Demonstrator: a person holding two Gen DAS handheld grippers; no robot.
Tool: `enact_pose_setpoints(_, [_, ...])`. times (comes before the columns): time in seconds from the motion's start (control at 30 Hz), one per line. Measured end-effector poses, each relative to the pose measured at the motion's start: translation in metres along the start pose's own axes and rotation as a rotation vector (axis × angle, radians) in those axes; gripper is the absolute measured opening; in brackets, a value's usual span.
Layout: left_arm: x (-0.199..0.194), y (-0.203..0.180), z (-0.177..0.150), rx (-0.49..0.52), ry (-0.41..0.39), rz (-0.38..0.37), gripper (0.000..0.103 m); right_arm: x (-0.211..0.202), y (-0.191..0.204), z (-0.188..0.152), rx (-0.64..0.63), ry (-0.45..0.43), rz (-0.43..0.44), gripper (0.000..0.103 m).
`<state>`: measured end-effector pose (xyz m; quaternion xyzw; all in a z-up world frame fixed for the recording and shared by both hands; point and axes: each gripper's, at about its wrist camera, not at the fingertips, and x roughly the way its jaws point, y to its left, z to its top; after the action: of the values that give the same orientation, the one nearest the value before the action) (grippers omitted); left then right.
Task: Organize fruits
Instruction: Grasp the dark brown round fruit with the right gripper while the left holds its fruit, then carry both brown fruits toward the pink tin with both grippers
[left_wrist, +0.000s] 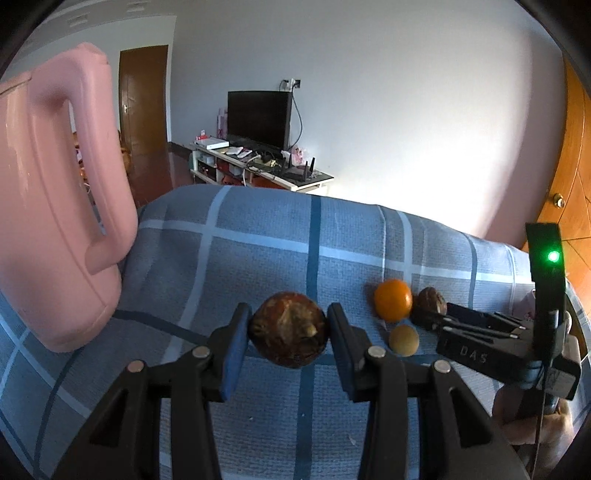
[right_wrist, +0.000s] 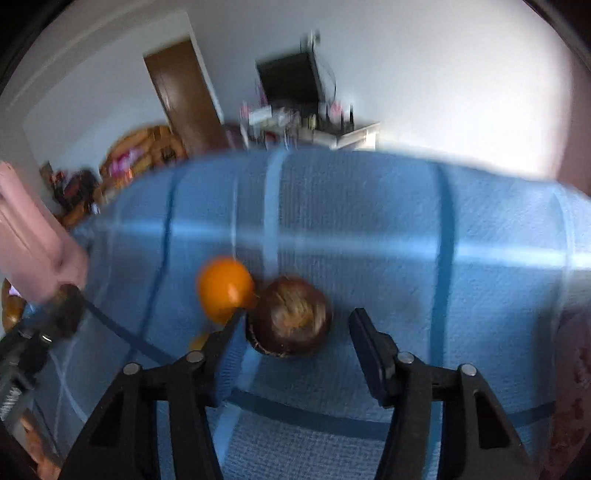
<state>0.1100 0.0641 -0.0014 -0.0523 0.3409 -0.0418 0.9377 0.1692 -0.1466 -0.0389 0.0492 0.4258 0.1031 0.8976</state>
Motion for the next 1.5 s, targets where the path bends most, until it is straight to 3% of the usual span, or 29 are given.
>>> enact_pose_setpoints(0.13, [0.001,-0.001,-0.002,-0.016,0.016,-0.022,0.044,0.005,0.01,0.0,-0.054,0.015,-0.053,0.044])
enact_pose_setpoints(0.23, [-0.001,-0.002,-0.002,-0.012,0.007,-0.034,0.044,-0.002,0.006,-0.003,-0.031,-0.011,-0.032,0.044])
enact_pose_setpoints(0.43, [-0.007,-0.007,-0.001,0.024,-0.03,0.012,0.044,-0.06,0.009,-0.027,-0.051,-0.234,-0.059,0.044])
enact_pose_setpoints(0.6, [-0.004,-0.005,-0.005,0.02,-0.024,0.021,0.044,-0.099,0.008,-0.054,-0.03,-0.36,-0.082,0.044])
enact_pose_setpoints(0.87, [-0.01,-0.013,-0.017,0.044,-0.051,0.031,0.044,-0.12,-0.001,-0.079,0.027,-0.389,-0.074,0.044])
enact_pose_setpoints(1.07, [-0.026,-0.038,-0.027,0.094,-0.13,0.031,0.044,-0.129,-0.002,-0.086,0.024,-0.409,-0.098,0.044])
enact_pose_setpoints(1.5, [-0.045,-0.072,-0.047,0.136,-0.174,0.028,0.044,-0.147,-0.01,-0.1,0.002,-0.436,-0.127,0.044])
